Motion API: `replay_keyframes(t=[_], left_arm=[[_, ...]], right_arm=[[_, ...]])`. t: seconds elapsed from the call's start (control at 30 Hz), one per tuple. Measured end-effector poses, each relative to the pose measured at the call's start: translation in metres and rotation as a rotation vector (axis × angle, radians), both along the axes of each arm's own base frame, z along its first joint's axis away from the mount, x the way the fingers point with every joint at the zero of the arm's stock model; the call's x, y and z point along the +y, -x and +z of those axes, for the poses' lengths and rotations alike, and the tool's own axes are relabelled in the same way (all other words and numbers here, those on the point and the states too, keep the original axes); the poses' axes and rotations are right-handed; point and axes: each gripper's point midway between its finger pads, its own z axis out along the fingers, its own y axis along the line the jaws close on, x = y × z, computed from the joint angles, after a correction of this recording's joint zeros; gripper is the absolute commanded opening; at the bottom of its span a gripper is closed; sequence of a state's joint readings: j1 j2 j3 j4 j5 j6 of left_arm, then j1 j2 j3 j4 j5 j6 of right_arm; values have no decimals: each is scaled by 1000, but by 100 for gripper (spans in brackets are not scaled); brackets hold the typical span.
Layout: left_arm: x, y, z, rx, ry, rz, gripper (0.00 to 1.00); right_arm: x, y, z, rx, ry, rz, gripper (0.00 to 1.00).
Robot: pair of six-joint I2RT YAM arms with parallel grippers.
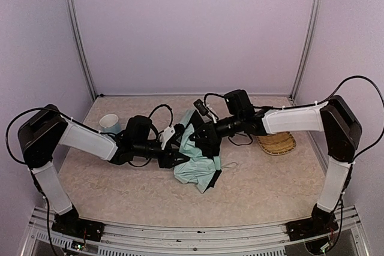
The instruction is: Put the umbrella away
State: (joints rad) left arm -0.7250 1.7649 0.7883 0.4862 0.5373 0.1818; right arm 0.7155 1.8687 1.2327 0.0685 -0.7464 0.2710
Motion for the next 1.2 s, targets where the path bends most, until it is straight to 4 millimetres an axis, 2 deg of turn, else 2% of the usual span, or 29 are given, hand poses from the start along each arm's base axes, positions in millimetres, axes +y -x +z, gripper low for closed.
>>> replay_keyframes(t=[0.13, 0.27, 0.4, 0.5, 0.73, 0.87, 0.97, 1.1, 1.2], left_arm=[[0, 0, -1, 2, -4, 1, 56], [1, 1, -3, 5, -13, 1, 62], [3, 3, -2, 12, -17, -7, 68], [6, 4, 7, 11, -4, -21, 71], [17, -1, 39, 11, 67, -40, 72], [22, -18, 58, -6, 111, 21, 70], [12, -42, 63, 9, 113, 63, 63], [-7, -72, 61, 39, 92, 94, 53], [-11, -81, 54, 65, 59, 114, 50]], right_arm=[[-20, -3, -5, 52, -11, -30, 0], [-55, 6, -22, 136, 10, -74, 0], [-72, 16, -42, 204, 34, -91, 0], [-80, 21, -58, 249, 54, -104, 0], [-109, 8, -100, 322, 126, -204, 0], [-114, 8, -116, 339, 168, -214, 1], [-114, 6, -124, 345, 190, -216, 1], [-115, 5, -134, 354, 217, -215, 1], [-115, 5, -134, 348, 221, -210, 0]])
